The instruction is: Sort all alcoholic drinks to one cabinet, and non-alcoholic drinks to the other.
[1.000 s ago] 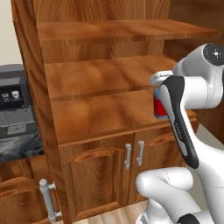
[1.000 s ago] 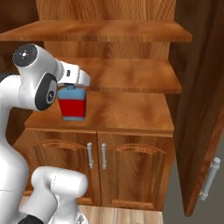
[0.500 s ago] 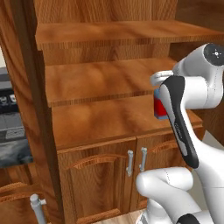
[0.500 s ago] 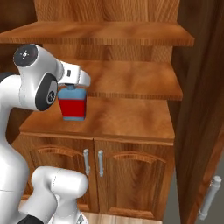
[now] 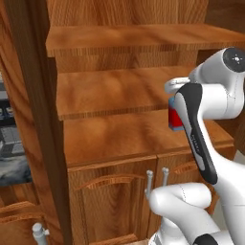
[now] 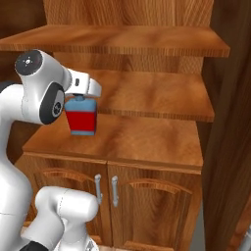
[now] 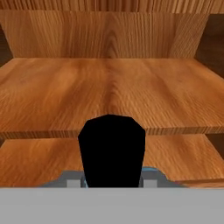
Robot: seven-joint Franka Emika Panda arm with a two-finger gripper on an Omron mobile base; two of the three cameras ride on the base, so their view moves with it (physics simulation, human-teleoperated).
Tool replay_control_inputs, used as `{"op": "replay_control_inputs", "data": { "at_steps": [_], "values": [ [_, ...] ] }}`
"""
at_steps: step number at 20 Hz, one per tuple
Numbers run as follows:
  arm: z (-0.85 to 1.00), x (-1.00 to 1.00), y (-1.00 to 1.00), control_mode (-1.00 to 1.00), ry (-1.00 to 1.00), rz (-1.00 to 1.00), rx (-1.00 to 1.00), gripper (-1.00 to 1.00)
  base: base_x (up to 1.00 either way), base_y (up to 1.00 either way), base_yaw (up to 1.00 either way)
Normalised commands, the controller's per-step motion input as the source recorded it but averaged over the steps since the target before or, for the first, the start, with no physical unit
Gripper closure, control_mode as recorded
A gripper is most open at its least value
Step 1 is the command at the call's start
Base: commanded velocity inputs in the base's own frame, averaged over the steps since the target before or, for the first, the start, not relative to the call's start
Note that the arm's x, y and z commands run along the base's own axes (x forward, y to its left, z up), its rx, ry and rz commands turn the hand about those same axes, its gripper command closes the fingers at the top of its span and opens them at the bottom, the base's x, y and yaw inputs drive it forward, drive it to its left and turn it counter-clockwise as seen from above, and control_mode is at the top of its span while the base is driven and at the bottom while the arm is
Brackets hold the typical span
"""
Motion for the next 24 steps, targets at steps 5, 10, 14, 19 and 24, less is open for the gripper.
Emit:
{"op": "replay_control_inputs", "data": {
  "at_steps": [5, 10, 14, 19, 24],
  "values": [
    [0.0, 0.23, -0.1, -1.0, -0.07, 0.01, 0.02, 1.0, 0.18, -0.13, 0.04],
    [0.0, 0.7, -0.2, -1.0, -0.24, 0.03, 0.02, 1.0, 0.0, 0.0, 0.0],
    [-0.12, 0.61, -0.24, -1.0, -0.21, 0.01, 0.0, 1.0, 0.0, 0.0, 0.0],
    [-0.05, 0.76, -0.12, -1.0, -0.07, 0.0, 0.03, 1.0, 0.0, 0.0, 0.0],
    [0.0, 0.96, -0.07, -1.0, 0.0, 0.0, 0.06, 1.0, 0.0, 0.0, 0.0]
  ]
}}
